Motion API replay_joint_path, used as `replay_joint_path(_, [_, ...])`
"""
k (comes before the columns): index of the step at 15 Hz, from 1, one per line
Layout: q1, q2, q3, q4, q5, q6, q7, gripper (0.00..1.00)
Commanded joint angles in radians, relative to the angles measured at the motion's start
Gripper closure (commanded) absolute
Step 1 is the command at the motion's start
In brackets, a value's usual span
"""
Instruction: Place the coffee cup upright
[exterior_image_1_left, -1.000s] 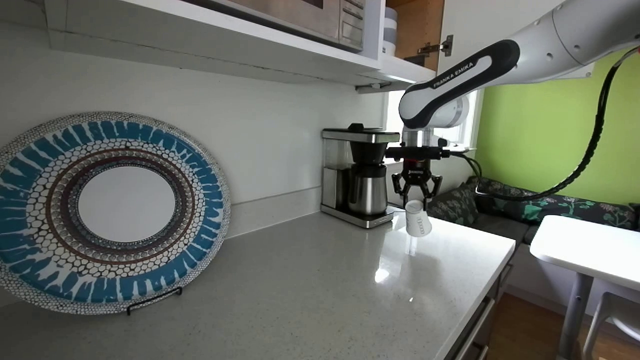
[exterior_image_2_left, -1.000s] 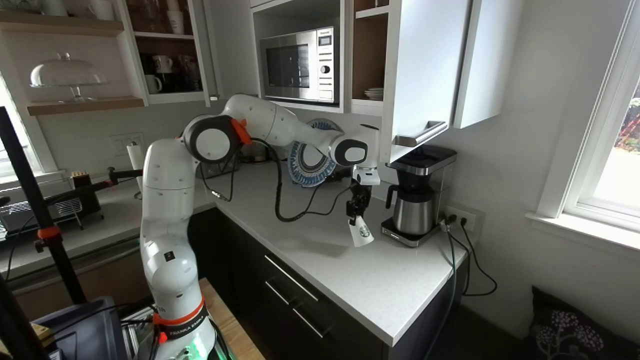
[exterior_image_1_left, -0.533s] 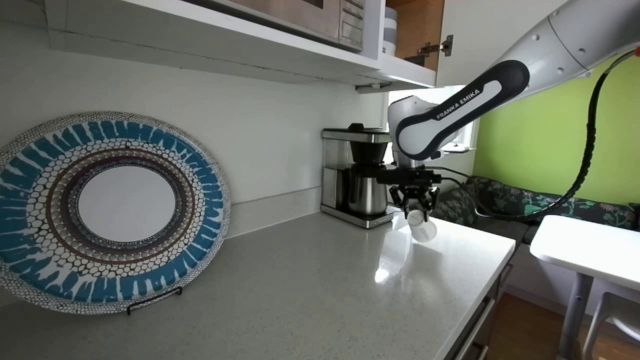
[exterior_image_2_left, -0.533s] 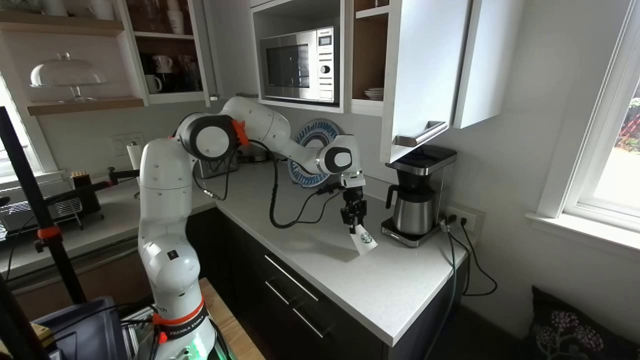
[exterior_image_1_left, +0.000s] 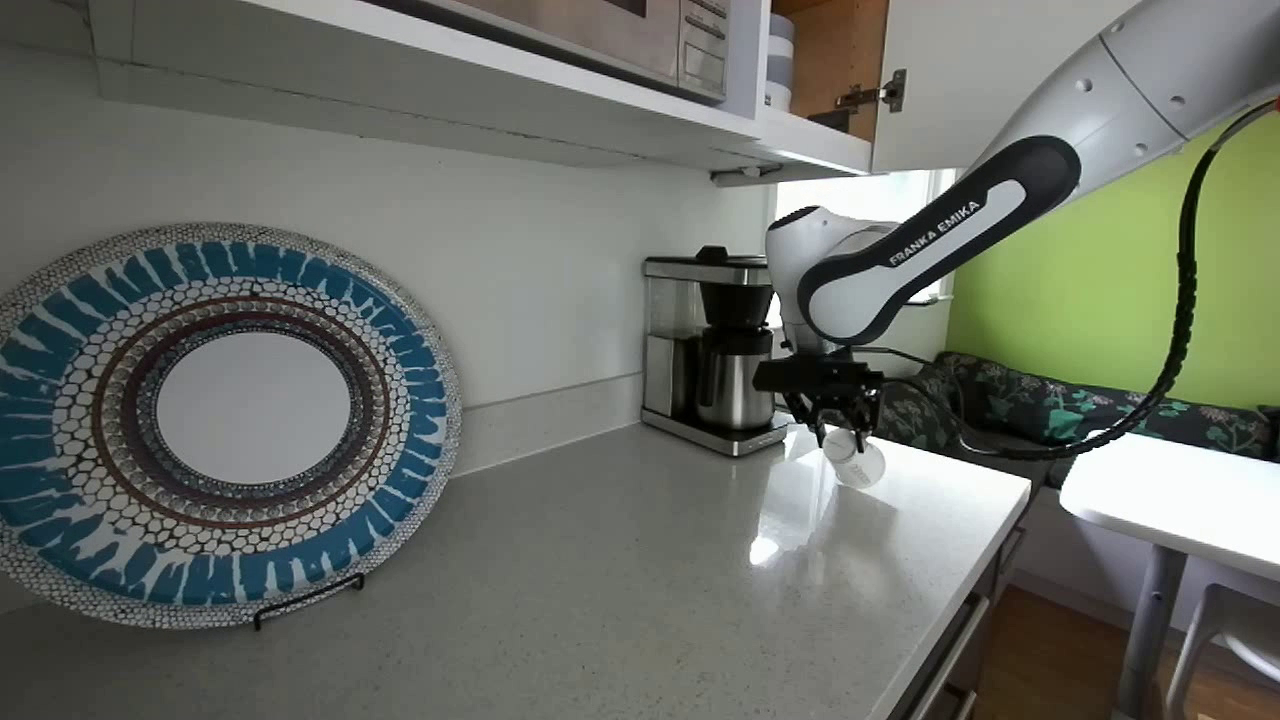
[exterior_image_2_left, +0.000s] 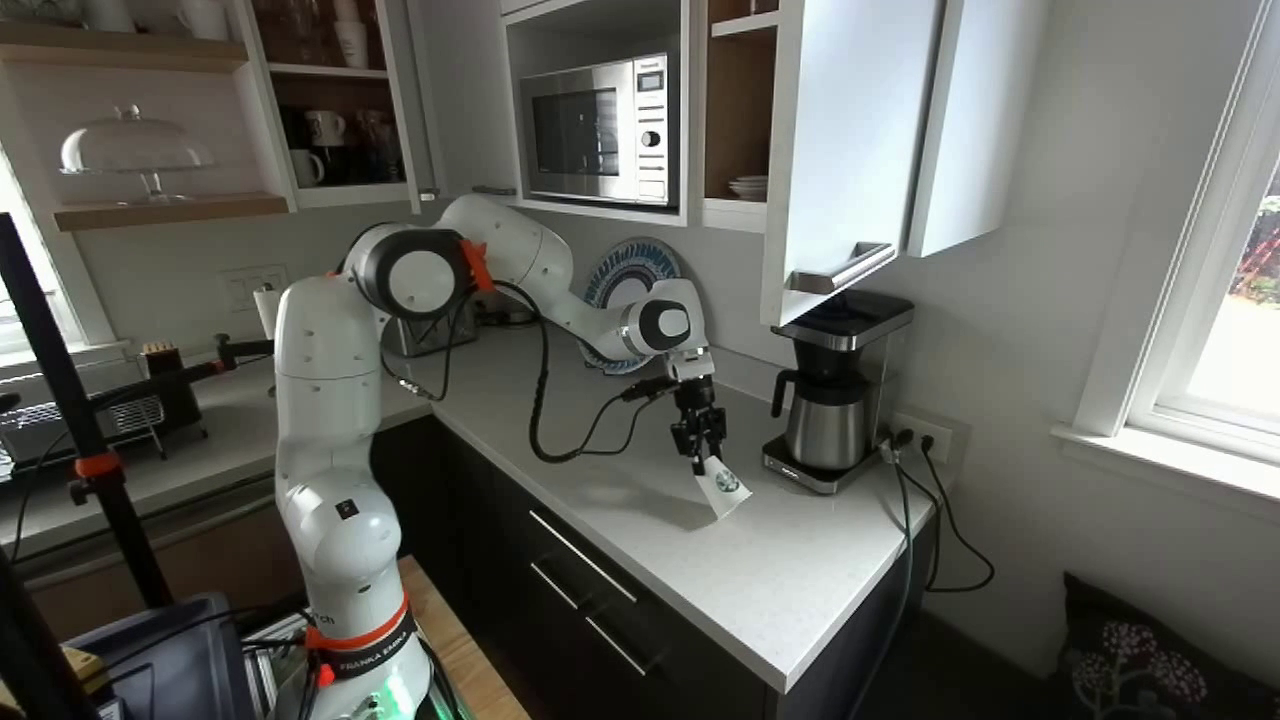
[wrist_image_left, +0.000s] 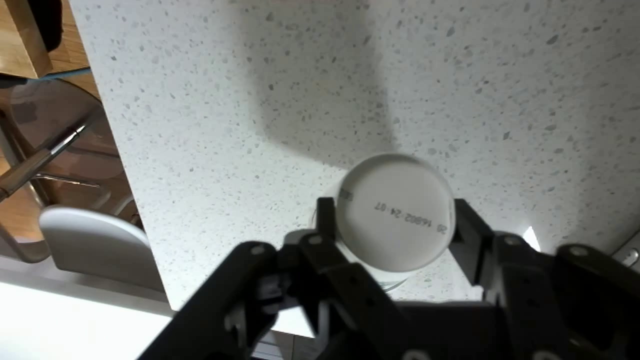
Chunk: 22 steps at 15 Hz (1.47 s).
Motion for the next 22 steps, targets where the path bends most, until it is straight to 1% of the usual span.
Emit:
replay_joint_path(1, [-0.006,-0.038,0.012,-0.058,-0.022,0.026,0.037,0.14])
replay_joint_path(3, [-0.008,-0.043,0.013,-0.066,-0.020,0.026,0.036,0.02])
replay_joint_path(4, [-0.009,-0.046,0.013,-0.069,-0.019,0.026,0.036,0.00])
replay_joint_path(7, [-0.015,-0.050,0.014,-0.073,-0.006,0.030,0.025,0.00])
replay_joint_path(10, [-0.031,-0.063,0.010,-0.078,0.018,0.047,-0.014,0.00])
replay_joint_path(12, [-0.055,-0.078,0.002,-0.089,0.056,0.066,-0.056,0.00])
replay_joint_path(15, [-0.099,-0.110,-0.015,-0.117,0.141,0.087,-0.129,0.00])
replay_joint_path(17, [-0.132,-0.139,-0.028,-0.143,0.218,0.106,-0.220,0.00])
replay_joint_path(19, [-0.162,-0.162,-0.039,-0.170,0.330,0.122,-0.340,0.00])
replay_joint_path(22, [-0.197,-0.200,-0.059,-0.213,0.511,0.138,-0.577,0.00])
